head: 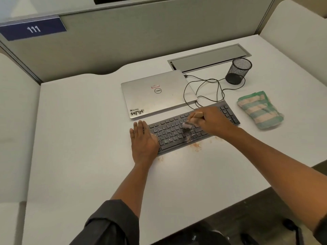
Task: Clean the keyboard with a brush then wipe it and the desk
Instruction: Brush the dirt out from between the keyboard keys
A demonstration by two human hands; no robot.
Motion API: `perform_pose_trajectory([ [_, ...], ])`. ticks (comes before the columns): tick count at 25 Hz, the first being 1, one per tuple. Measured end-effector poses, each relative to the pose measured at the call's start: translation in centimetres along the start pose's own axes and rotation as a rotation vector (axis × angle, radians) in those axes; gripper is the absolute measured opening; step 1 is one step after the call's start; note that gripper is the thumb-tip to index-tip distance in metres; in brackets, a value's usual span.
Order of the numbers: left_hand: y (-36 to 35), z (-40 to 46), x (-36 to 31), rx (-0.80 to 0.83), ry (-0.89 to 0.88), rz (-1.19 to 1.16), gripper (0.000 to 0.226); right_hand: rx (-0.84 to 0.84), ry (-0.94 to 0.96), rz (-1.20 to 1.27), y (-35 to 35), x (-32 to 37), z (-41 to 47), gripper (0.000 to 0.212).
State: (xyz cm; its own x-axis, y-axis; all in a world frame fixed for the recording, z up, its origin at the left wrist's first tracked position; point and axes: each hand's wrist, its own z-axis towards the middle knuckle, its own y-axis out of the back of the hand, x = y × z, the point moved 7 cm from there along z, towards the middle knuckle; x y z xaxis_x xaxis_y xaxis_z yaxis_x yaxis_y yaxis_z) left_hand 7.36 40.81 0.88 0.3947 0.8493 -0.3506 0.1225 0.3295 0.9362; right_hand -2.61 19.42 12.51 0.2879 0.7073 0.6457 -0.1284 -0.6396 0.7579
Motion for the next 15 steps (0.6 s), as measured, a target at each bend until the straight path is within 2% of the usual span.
perform_pose_trajectory([
  [3, 0.0, 0.0, -0.1, -0.008, -0.003, 0.002, 0.065, -0.129, -0.033, 0.088, -0.2, 0.0, 0.6, 0.018],
  [5, -0.1, 0.0, 0.0, -0.024, 0.0, 0.003, 0.066, -0.132, -0.062, 0.102, -1.2, -0.4, 0.0, 0.02],
  [9, -0.3, 0.1, 0.2, -0.025, -0.019, 0.031, 0.066, -0.055, -0.139, -0.06, -1.7, -1.7, -0.9, 0.022],
  [13, -0.4, 0.4, 0.1, -0.015, -0.01, 0.036, 0.064, -0.094, -0.154, 0.043, -0.4, -1.2, 0.5, 0.026],
  [15, -0.3, 0.3, 0.2, -0.031, -0.015, 0.029, 0.063, -0.104, -0.127, 0.006, -0.4, -0.5, 0.8, 0.03],
])
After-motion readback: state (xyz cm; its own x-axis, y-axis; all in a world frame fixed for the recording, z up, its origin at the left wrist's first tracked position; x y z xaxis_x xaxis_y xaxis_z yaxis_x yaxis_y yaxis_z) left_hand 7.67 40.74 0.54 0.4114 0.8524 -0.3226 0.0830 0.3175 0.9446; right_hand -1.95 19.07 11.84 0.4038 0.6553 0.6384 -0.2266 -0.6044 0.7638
